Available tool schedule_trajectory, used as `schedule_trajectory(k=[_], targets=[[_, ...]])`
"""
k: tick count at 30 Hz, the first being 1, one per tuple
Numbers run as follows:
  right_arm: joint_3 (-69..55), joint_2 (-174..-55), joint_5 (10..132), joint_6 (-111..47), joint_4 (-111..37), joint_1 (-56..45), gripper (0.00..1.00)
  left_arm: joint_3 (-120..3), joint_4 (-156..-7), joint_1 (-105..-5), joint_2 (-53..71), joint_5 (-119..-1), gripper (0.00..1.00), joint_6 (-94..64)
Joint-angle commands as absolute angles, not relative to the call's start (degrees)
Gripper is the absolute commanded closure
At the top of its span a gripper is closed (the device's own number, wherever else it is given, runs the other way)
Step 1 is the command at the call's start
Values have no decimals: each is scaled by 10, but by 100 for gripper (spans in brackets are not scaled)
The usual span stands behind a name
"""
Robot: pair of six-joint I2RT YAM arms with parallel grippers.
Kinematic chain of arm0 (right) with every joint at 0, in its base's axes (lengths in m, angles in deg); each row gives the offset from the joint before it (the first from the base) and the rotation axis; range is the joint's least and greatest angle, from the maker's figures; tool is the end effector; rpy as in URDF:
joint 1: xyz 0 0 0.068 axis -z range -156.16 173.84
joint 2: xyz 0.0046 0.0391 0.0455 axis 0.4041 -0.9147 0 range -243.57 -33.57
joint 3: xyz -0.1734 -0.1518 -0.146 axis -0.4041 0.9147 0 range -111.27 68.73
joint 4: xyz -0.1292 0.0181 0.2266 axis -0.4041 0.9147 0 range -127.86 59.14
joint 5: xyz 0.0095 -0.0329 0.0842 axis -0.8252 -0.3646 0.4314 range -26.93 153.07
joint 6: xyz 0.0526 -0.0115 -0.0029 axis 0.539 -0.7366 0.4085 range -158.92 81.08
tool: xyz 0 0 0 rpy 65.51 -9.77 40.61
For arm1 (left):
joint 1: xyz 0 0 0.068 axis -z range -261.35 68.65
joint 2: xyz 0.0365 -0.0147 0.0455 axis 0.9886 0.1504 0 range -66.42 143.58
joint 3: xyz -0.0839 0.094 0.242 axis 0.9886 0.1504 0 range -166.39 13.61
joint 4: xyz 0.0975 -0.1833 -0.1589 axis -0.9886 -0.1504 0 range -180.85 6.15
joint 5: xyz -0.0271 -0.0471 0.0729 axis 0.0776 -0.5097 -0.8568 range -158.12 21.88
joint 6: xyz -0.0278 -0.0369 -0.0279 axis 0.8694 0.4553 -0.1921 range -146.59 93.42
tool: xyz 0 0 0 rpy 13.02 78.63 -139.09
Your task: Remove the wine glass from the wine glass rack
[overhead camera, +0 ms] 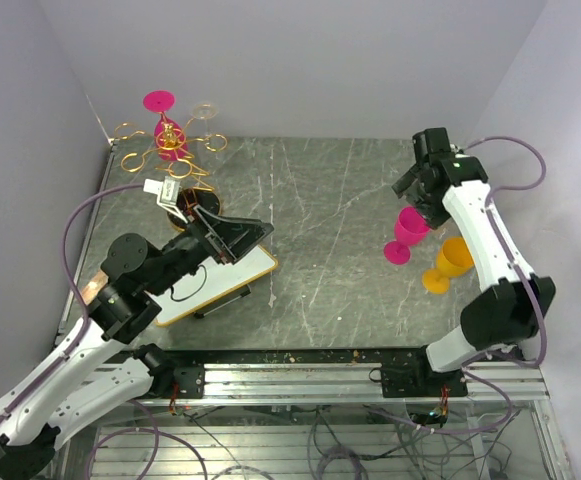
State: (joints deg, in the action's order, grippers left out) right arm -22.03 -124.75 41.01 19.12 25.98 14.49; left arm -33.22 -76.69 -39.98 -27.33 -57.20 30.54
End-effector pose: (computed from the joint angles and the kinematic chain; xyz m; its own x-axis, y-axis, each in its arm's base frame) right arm 0.3153 0.0383 0.3393 -0.4615 0.7209 -0.5170 0.7596 0.6222 0.1894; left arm 0.1120 -0.1076 0.4005 -0.5557 -0.6095 -0.5655 0.5889 0.1916 -0.7852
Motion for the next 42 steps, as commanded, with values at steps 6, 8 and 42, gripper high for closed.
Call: schedule_trajectory(k=[6,8,42], targets=[[-138,-1090,489,86,196,147,10,-443,-935,-398,-245,-665,1,200],[-110,-1053,514,62,169,147,9,-484,-991,-398,-222,-690,1,173],[177,-692,762,-223,-88,123,5,-1015,-1137,-798,264,-632,1,-24]])
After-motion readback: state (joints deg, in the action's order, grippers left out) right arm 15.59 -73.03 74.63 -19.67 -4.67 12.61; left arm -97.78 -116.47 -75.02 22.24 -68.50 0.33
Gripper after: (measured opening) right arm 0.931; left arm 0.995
